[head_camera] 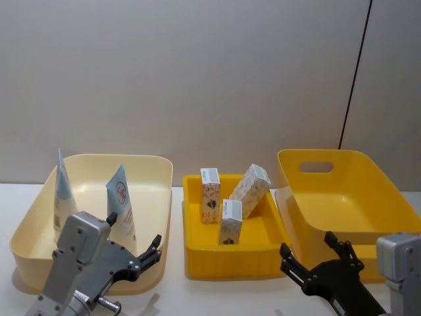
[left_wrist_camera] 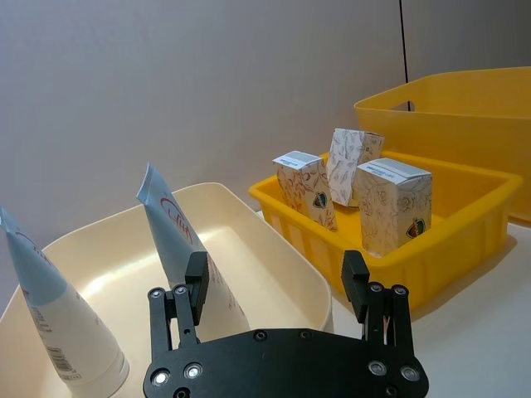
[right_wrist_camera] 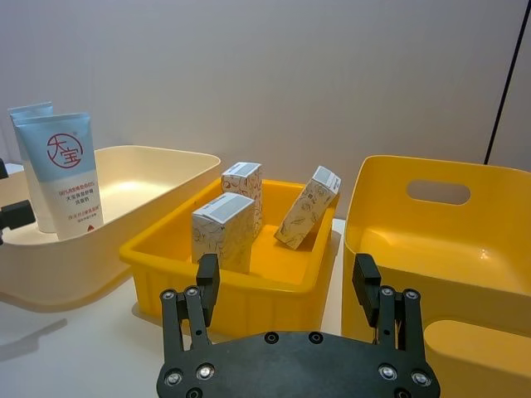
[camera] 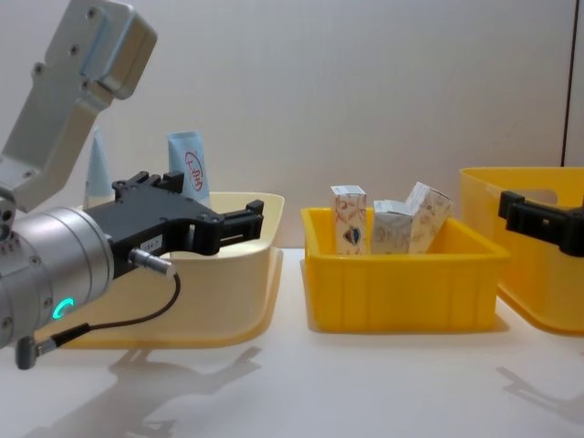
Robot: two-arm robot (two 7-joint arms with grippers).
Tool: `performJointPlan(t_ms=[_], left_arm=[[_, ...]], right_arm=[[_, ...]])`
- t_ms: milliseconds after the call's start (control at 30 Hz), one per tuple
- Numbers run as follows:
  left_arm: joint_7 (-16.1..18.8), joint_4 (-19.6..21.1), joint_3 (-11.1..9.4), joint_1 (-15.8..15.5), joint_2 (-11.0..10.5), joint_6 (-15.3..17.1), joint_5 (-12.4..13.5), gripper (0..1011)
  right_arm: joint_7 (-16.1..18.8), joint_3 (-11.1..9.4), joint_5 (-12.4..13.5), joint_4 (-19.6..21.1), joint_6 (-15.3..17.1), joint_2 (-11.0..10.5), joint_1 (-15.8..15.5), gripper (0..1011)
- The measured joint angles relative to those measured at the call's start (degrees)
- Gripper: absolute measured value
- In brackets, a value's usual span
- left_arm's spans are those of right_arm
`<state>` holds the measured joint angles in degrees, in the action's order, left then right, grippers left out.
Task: Bimanual collaborative sorting of washing and personal care products
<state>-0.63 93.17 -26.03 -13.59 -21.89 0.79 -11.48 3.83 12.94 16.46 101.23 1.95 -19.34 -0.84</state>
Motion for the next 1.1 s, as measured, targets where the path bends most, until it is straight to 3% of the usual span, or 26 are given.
performJointPlan(t_ms=[1100], left_arm=[[0.0,0.0,0.0,0.0,0.0,0.0,0.0,1000]], right_arm=[[0.0,0.0,0.0,0.0,0.0,0.0,0.0,1001]])
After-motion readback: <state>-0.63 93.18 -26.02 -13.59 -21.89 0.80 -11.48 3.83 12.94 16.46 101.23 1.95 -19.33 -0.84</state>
